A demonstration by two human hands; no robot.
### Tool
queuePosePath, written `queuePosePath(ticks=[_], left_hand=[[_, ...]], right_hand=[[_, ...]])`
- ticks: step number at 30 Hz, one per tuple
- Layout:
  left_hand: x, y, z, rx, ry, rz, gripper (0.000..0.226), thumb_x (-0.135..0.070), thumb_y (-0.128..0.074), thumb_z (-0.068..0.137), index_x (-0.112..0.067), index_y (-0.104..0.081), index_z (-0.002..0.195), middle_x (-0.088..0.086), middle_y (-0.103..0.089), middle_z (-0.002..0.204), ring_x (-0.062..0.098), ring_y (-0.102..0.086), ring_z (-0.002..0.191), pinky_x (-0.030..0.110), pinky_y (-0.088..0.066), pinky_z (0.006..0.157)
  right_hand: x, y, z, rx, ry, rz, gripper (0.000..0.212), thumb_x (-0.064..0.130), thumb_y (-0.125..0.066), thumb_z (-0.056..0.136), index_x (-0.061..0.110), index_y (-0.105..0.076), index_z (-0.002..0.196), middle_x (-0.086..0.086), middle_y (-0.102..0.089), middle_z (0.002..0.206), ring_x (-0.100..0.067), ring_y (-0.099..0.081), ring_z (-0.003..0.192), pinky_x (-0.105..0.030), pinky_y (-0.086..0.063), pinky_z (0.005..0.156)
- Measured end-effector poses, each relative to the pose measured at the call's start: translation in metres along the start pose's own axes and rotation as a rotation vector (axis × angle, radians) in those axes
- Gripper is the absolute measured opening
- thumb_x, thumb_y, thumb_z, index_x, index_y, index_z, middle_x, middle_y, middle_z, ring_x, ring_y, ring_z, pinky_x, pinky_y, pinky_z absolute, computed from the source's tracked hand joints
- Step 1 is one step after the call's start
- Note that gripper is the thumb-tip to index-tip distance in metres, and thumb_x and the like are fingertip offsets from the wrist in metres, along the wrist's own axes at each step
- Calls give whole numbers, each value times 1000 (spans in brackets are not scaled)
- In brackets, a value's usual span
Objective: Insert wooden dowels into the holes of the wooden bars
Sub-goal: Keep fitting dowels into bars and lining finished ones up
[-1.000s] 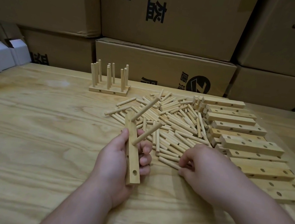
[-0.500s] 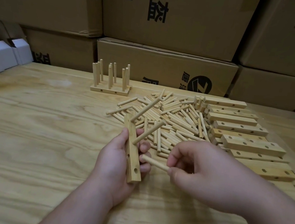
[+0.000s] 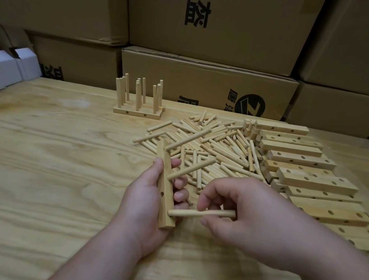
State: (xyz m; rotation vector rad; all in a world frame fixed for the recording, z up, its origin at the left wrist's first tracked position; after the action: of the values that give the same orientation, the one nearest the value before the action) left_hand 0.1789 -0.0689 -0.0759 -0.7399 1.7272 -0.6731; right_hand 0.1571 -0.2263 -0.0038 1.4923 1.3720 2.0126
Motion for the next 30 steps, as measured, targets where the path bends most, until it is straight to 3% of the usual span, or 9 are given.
queuePosePath(ticks=[4, 9, 13, 15, 17, 21, 30], left_hand=[[0, 0, -1, -8, -4, 13, 33, -44, -44, 103, -17, -62, 109, 3, -45, 65, 14, -37, 53, 24, -28, 47], [0, 0, -1, -4, -12, 38, 33, -45, -46, 101, -18, -64, 109, 2, -46, 65, 14, -39, 52, 25, -29, 50], [0, 2, 0, -19, -19, 36, 34, -45, -47, 101, -18, -65, 110, 2, -46, 64, 13, -39, 51, 25, -29, 49], [0, 2, 0, -17, -28, 34, 34, -45, -47, 100, -18, -65, 109, 2, -45, 63, 13, -39, 51, 24, -29, 47], [-1, 2, 0, -20, -39, 36, 34, -46, -48, 100, -18, -64, 109, 2, -44, 63, 13, -39, 50, 24, -29, 46], [-1, 3, 0, -25, -70, 40, 36, -47, -49, 99, -17, -64, 112, 2, -45, 62, 13, -39, 50, 24, -30, 45], [-4, 1, -2, -4, -101, 16, 37, -47, -46, 101, -17, -65, 113, 2, -48, 64, 13, -42, 52, 23, -36, 38]], right_hand=[[0, -1, 0, -14, -13, -23, 16, 37, -75, 84, 45, -66, 93, 31, -61, 90, -5, -59, 72, -21, -49, 61], [1, -4, 2, -82, -16, -44, 12, 42, -74, 84, 44, -68, 94, 33, -61, 80, -9, -58, 64, -23, -47, 53], [4, -9, 2, -127, -6, -33, 5, 41, -75, 85, 38, -71, 86, 42, -58, 75, 13, -56, 70, -9, -41, 57], [5, -10, 2, -157, 7, -61, 8, 44, -74, 85, 38, -71, 90, 29, -62, 75, 10, -56, 75, -14, -42, 57], [7, -11, 2, -176, 18, -93, 11, 46, -72, 86, 38, -72, 93, 26, -62, 72, 8, -56, 76, -15, -42, 58], [11, -13, 2, -164, 30, -51, 5, 37, -73, 90, 33, -76, 91, 53, -47, 61, 29, -48, 70, 1, -36, 63], [14, -18, 4, -159, 36, 14, 8, 36, -72, 91, 32, -79, 88, 51, -49, 58, 28, -51, 64, 3, -36, 60]])
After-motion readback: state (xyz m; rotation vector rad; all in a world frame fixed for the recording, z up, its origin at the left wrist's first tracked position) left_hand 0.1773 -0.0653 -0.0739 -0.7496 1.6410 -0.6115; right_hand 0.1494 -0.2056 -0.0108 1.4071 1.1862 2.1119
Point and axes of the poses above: each hand's wrist, its own z-axis towards the middle knuckle, its own y-axis out of the back of the hand, x = y × z, the point moved 3 cm from there along z, towards the middle knuckle
